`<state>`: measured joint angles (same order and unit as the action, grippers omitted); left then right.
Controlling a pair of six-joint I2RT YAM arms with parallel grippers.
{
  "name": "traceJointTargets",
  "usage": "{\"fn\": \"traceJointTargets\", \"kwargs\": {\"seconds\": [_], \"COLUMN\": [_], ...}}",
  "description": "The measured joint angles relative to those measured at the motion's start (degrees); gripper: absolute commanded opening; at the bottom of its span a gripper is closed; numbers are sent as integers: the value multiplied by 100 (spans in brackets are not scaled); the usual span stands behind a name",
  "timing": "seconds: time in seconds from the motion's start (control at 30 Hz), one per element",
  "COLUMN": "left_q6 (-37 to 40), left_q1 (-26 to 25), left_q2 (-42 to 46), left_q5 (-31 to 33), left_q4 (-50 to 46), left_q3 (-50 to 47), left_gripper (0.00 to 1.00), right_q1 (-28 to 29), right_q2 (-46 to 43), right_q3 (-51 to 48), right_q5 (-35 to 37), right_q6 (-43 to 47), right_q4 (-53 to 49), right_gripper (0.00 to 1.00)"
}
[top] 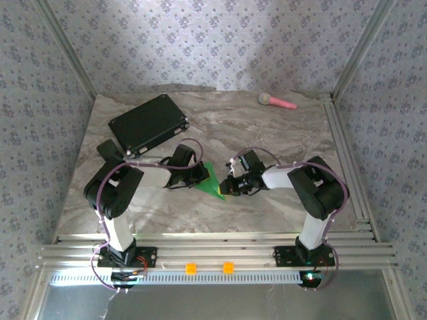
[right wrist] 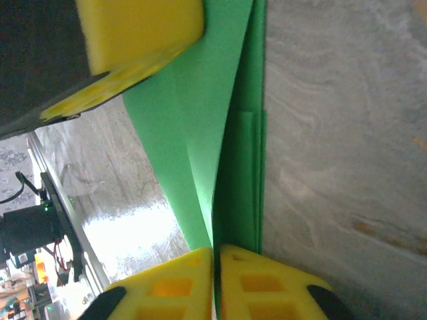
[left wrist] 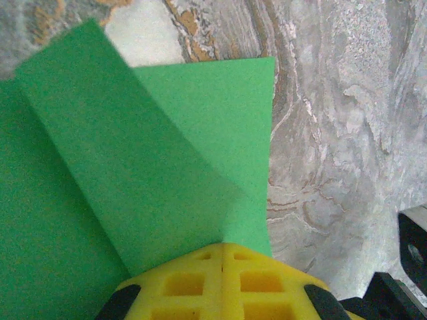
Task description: Fold a paper plane with a square sheet of paper (pick it up from the middle)
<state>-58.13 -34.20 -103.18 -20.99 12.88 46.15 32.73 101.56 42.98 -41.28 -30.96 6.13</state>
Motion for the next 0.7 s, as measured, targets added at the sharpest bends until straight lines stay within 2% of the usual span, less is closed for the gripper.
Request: {"fn": "traceJointTargets", "kwargs": {"seconds": [0.1, 0.17, 0.37, 0.43, 0.5, 0.7], "left_q6": [0, 0, -2, -2, -2, 0], "left_q1": [2, 2, 7, 7, 4, 7], "left_q2": [-2, -2, -2, -2, -2, -7], "left_q5": [-2, -4, -20, -20, -20, -24], "left_q4": [39, 63, 98, 101, 101, 105], "left_q3": [-15, -26, -48, -48, -48, -46], "left_gripper": [5, 5, 5, 5, 5, 5], "right_q1": [20, 20, 20, 20, 20, 20], "right_q2": [-55, -55, -72, -94, -125, -334], "right_q3": [2, 0, -92, -151, -199, -321], "right_q5": [-2, 11, 72, 92, 101, 164], "right_q6": [79, 120, 164, 166, 160, 186], "right_q4": [-94, -144, -90, -9, 52, -103], "right_gripper": [17, 10, 6, 8, 15, 12]}}
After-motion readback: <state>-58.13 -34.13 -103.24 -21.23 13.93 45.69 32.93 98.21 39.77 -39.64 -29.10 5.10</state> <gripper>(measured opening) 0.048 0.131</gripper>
